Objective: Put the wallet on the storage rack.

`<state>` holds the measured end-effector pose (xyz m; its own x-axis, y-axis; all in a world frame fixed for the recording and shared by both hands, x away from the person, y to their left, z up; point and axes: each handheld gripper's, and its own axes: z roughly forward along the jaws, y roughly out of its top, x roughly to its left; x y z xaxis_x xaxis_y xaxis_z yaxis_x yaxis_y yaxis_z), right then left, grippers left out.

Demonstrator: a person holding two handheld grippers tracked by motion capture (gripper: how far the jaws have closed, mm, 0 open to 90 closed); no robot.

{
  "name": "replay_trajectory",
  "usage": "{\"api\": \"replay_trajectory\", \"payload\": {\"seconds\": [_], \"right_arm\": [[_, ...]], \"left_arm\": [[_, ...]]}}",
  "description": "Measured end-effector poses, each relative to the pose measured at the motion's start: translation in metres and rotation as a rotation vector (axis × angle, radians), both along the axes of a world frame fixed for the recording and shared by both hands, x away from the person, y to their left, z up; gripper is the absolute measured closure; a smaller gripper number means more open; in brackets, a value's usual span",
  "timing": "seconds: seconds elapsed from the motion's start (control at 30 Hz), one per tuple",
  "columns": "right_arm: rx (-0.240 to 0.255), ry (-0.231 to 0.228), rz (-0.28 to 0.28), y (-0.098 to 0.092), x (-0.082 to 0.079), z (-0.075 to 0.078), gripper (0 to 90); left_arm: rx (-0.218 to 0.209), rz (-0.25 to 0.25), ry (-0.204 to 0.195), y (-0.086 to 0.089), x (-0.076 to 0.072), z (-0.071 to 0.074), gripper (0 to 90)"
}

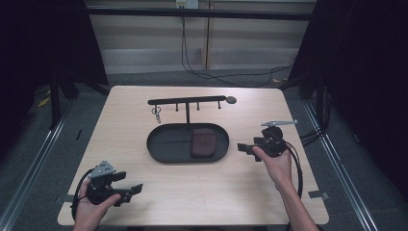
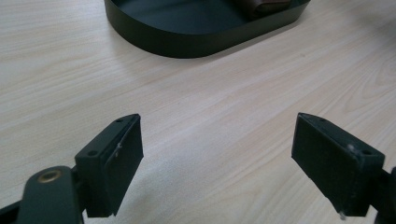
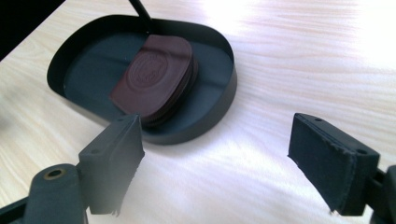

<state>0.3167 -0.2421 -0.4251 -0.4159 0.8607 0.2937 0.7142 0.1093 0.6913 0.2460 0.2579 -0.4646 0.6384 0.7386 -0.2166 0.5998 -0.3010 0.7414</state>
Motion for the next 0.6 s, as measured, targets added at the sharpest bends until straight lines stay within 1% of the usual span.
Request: {"api": "replay_trajectory", "payload": {"seconds": [0.17, 0.27, 0.47, 0.53, 0.57, 0.6], "right_arm": [[-0.015, -0.012, 0.001, -0.006, -0.016, 0.000, 17.0], [-0.016, -0.028, -0.004, -0.012, -0.028, 0.000, 17.1], [-0.020, -0.029, -0.030, -0.025, -0.047, -0.004, 17.4], [-0.019, -0.023, -0.039, -0.029, -0.052, -0.007, 17.4], [-0.020, -0.020, -0.045, -0.032, -0.055, -0.010, 17.5], [-0.021, -0.014, -0.050, -0.033, -0.057, -0.011, 17.5]], "left_arm": [[0.001, -0.003, 0.001, 0.000, 0.000, 0.000, 16.5], [0.001, -0.001, 0.000, -0.001, -0.001, 0.000, 16.5], [-0.002, 0.000, 0.006, -0.001, 0.000, 0.000, 16.6], [-0.003, -0.003, 0.011, -0.001, 0.000, 0.000, 16.6], [-0.011, 0.001, 0.012, -0.001, 0.000, 0.000, 16.6], [-0.006, -0.001, 0.010, -0.001, 0.000, 0.000, 16.6]]}}
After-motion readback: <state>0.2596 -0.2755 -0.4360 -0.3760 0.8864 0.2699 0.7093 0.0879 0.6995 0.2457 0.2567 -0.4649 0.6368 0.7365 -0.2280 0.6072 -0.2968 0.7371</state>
